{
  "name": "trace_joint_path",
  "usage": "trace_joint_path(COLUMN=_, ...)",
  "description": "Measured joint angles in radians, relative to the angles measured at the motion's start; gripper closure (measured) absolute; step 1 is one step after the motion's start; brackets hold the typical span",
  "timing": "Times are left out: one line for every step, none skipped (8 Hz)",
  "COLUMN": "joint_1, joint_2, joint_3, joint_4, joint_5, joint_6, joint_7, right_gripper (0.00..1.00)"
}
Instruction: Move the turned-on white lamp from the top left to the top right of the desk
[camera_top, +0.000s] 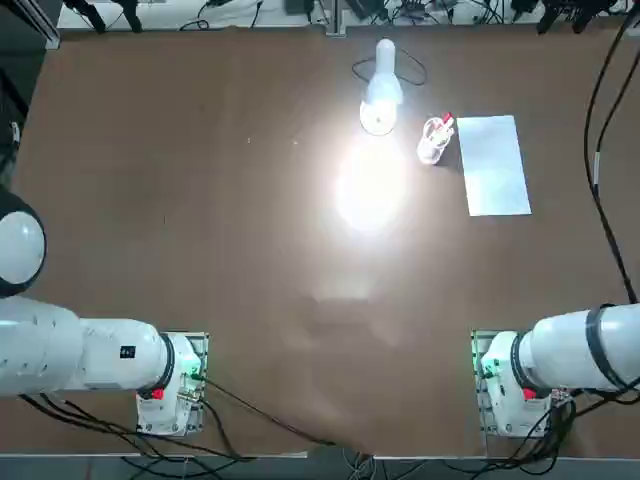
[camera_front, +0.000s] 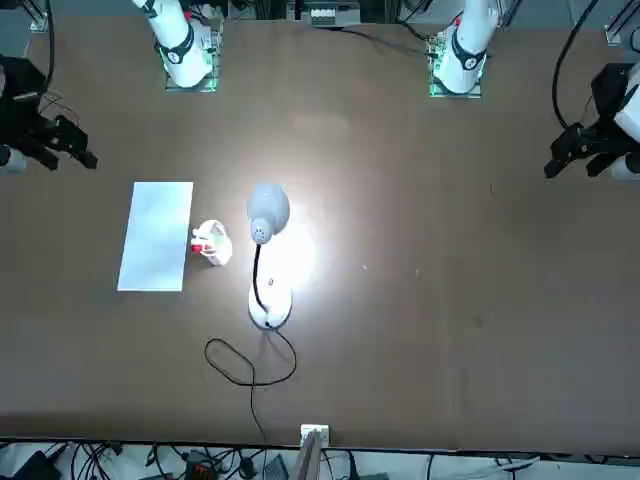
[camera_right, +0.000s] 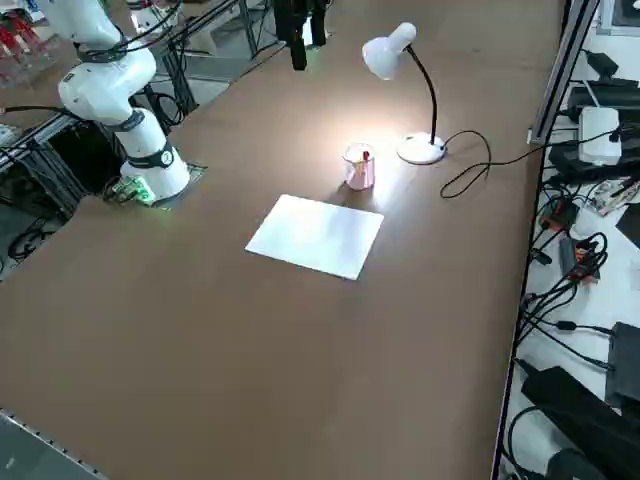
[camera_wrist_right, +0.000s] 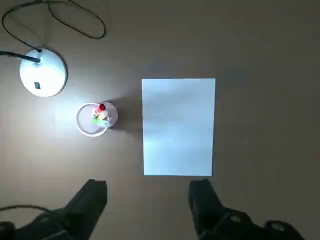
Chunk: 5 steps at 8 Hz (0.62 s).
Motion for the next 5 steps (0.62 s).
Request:
trace_joint_path(joint_1=0.0, joint_2=0.003, joint_3=0.0, joint_4=0.003, joint_5=0.0, joint_6=-0.003, joint_7=0.0, right_gripper=0.0)
trace_joint_path(joint_1=0.0, joint_2=0.004, joint_3=0.0, joint_4=0.003, joint_5=0.0, joint_6=-0.005, joint_7=0.0, right_gripper=0.0)
trace_joint_path(joint_1=0.0, joint_2=0.004, joint_3=0.0, joint_4=0.003, joint_5=0.0, joint_6=-0.006, joint_7=0.0, right_gripper=0.0)
trace_joint_path(joint_1=0.0, joint_2=0.004, joint_3=0.0, joint_4=0.003, joint_5=0.0, joint_6=-0.006, joint_7=0.0, right_gripper=0.0)
trace_joint_path(joint_1=0.0, joint_2=0.005, joint_3=0.0, joint_4=0.003, joint_5=0.0, joint_6=-0.008, joint_7=-0.001, right_gripper=0.0)
